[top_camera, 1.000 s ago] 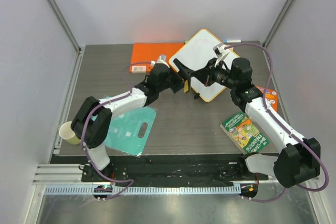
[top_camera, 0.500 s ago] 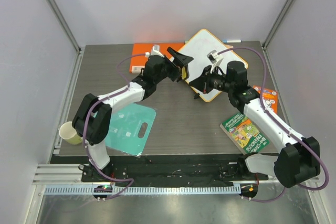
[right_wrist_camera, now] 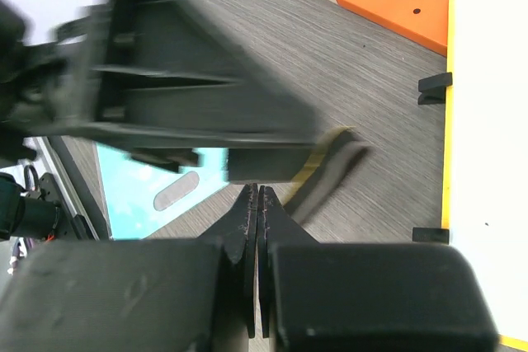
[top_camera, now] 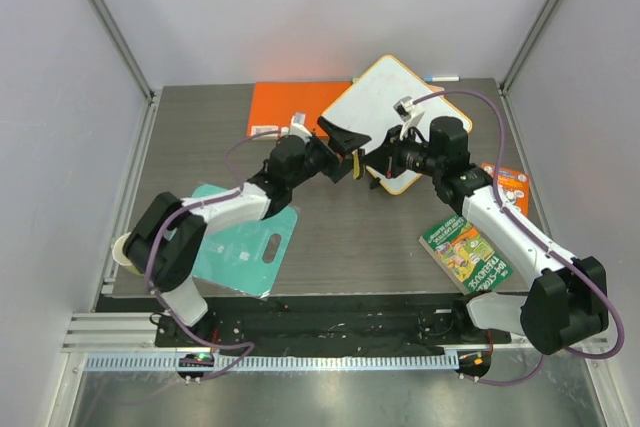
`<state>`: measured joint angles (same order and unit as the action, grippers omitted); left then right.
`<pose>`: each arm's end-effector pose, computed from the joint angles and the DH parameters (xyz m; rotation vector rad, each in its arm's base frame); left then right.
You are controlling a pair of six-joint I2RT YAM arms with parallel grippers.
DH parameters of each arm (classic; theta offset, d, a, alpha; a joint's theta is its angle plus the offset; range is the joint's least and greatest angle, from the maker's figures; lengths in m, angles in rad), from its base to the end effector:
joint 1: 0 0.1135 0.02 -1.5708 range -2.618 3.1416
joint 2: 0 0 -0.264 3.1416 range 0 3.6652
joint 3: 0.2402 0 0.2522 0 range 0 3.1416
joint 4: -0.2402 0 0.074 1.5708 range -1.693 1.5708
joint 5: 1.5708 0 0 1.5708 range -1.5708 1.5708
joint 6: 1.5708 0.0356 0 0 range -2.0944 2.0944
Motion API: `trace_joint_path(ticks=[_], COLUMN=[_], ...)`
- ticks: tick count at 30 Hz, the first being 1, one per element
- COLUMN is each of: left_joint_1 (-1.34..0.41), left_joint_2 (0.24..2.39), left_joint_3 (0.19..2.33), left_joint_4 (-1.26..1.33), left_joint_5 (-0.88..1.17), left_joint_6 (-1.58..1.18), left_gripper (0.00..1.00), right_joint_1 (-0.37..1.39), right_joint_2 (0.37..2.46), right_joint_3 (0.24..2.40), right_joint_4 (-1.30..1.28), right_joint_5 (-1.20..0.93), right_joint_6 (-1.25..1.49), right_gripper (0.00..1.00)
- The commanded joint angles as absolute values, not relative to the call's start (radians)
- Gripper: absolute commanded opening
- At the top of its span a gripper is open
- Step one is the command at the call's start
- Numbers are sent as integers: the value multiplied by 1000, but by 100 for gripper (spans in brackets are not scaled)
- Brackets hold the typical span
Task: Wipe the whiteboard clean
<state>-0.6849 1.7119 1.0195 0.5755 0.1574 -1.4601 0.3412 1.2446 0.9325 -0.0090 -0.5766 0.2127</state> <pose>0.3004 -0.2526 0.2519 -0.6300 1.9166 -1.6482 0.2625 0.1138 0.3127 -0.5276 1.8701 0.9167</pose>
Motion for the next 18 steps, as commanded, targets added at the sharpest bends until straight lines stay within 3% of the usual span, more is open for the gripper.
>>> trace_joint_path(ticks=[1,8,18], left_joint_1=[-680,-681,-722], left_joint_2=[1491,1336,1532], left_joint_3=[928,932,980], left_joint_4=[677,502,546], left_joint_5=[121,101,127], left_joint_6=[-1479,-1390,-1404], left_gripper=[100,100,100], right_joint_1=[344,344,345], right_joint_2=[1241,1235,1230], right_joint_3=[937,939,939], right_joint_4=[12,11,18], right_joint_5=[-558,-574,-584], right_joint_6=[195,201,206], right_gripper=[1,1,1])
